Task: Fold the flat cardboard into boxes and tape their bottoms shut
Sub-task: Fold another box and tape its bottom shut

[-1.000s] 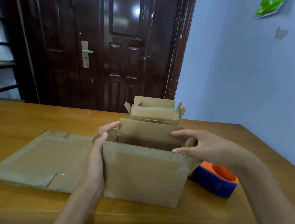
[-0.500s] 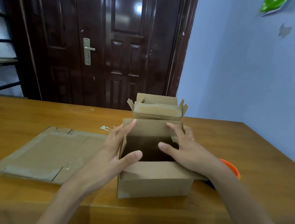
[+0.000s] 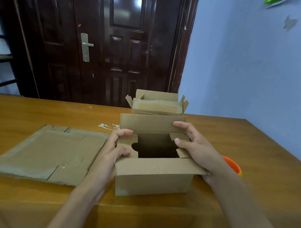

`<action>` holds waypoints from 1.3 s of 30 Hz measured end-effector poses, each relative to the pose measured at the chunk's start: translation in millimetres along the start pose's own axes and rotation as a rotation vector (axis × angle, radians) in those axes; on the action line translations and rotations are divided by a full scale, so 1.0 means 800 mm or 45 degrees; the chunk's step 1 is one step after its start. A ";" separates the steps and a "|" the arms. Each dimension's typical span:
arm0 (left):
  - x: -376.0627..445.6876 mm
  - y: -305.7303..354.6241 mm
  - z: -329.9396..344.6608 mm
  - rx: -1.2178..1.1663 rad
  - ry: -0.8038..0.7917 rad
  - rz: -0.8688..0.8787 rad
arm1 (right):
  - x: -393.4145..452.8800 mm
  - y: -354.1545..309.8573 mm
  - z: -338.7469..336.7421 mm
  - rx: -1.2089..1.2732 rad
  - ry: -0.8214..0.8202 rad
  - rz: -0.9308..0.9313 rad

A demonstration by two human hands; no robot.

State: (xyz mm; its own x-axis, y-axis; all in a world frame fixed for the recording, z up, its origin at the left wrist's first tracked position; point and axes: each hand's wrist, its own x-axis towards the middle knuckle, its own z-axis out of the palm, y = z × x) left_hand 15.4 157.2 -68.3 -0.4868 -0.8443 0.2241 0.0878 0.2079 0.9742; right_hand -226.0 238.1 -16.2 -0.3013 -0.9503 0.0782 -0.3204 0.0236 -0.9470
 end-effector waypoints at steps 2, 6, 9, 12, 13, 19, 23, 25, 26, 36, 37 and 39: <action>0.004 -0.004 0.003 -0.038 0.032 0.030 | 0.000 0.000 -0.001 0.122 0.002 0.047; 0.009 -0.014 0.014 -0.197 0.161 0.014 | -0.004 0.016 -0.003 0.578 0.030 0.145; 0.010 -0.015 0.025 -0.230 0.265 0.071 | -0.015 0.040 0.007 0.743 0.103 0.051; 0.011 -0.014 0.032 -0.280 0.341 0.078 | -0.018 0.047 0.018 0.717 0.208 -0.012; 0.012 -0.015 0.031 -0.299 0.339 0.077 | -0.017 0.046 0.022 0.676 0.230 -0.021; 0.013 -0.019 0.031 -0.219 0.347 0.122 | -0.024 0.058 0.036 0.593 0.250 -0.207; 0.015 -0.023 0.031 -0.182 0.377 0.168 | -0.026 0.063 0.047 0.489 0.363 -0.237; 0.015 -0.021 0.032 -0.192 0.367 0.161 | -0.026 0.063 0.049 0.431 0.413 -0.236; 0.014 -0.020 0.033 -0.204 0.362 0.158 | -0.026 0.065 0.049 0.441 0.453 -0.237; 0.009 -0.013 0.027 -0.150 0.313 0.196 | -0.021 0.054 0.043 0.399 0.496 -0.113; 0.010 -0.015 0.023 -0.118 0.305 0.204 | -0.019 0.052 0.042 0.384 0.487 -0.099; 0.013 -0.012 0.020 -0.059 0.298 0.209 | -0.017 0.048 0.039 0.361 0.489 -0.072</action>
State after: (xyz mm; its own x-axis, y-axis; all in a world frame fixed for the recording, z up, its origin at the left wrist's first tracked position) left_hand -4.5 154.2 -75.6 -0.2493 -0.8934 0.3737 0.1912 0.3328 0.9234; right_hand -206.2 242.5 -63.1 -0.6177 -0.7628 0.1911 -0.1045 -0.1612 -0.9814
